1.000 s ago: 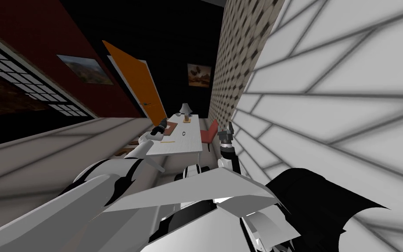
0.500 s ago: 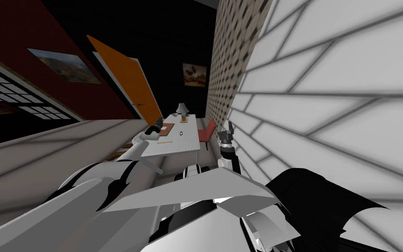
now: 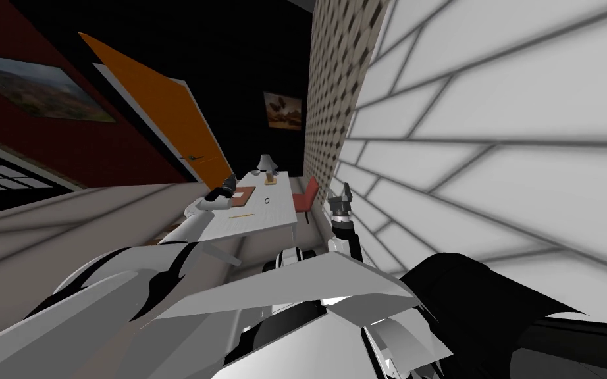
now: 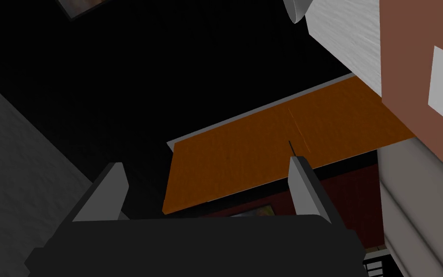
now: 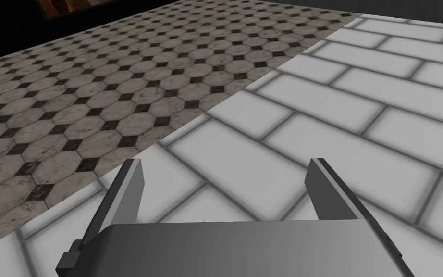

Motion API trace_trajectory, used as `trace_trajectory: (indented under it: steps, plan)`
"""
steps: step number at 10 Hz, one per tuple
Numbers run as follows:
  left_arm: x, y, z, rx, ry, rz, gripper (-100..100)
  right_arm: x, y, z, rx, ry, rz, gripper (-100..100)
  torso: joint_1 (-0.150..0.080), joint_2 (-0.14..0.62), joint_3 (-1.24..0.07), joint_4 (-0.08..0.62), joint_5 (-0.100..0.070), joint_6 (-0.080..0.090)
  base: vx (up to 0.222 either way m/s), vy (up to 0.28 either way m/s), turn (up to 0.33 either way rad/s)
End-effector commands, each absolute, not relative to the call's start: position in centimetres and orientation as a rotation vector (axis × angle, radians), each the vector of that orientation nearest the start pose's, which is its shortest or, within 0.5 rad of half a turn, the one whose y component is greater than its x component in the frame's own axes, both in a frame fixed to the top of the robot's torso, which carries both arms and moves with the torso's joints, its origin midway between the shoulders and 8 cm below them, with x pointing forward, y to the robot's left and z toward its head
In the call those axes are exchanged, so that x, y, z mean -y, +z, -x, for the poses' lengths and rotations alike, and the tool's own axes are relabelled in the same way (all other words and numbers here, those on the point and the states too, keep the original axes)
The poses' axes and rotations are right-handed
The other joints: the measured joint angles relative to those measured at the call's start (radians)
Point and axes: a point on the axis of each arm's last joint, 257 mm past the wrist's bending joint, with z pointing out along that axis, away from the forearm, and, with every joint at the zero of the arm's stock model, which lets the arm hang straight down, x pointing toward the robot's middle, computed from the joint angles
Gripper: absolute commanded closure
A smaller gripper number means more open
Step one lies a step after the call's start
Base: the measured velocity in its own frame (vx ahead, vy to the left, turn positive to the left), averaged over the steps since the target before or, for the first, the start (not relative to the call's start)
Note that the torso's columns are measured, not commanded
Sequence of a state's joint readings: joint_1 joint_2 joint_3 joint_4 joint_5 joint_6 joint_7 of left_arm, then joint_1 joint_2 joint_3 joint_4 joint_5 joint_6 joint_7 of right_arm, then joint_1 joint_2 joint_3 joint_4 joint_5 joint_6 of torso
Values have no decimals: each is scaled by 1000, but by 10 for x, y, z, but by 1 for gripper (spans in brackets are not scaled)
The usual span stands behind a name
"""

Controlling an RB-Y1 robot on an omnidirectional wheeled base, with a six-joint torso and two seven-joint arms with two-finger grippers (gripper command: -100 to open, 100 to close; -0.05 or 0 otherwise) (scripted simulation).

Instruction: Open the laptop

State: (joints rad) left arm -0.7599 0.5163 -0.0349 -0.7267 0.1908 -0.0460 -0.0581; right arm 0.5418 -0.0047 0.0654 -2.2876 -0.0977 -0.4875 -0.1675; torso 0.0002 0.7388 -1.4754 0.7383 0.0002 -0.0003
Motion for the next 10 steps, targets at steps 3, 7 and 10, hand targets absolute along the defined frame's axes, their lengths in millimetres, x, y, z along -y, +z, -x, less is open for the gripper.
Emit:
trace_trajectory:
  steps: [3,7,10]
  plan:
    - [-439,-94,-709,-1253,-821,1036,-100,274,11,-343,-530,1557,-827,0,0,-1,-1,0,0,1,-42,-3,-134]
    - [-435,-94,-711,-1256,-822,1033,0,274,11,-343,-530,1557,-827,0,0,-2,-1,-1,0,0,-4,-1,-3]
    - [-435,-94,-711,-1256,-822,1033,0,274,11,-343,-530,1557,-827,0,0,-1,0,0,0,0,0,0,0]
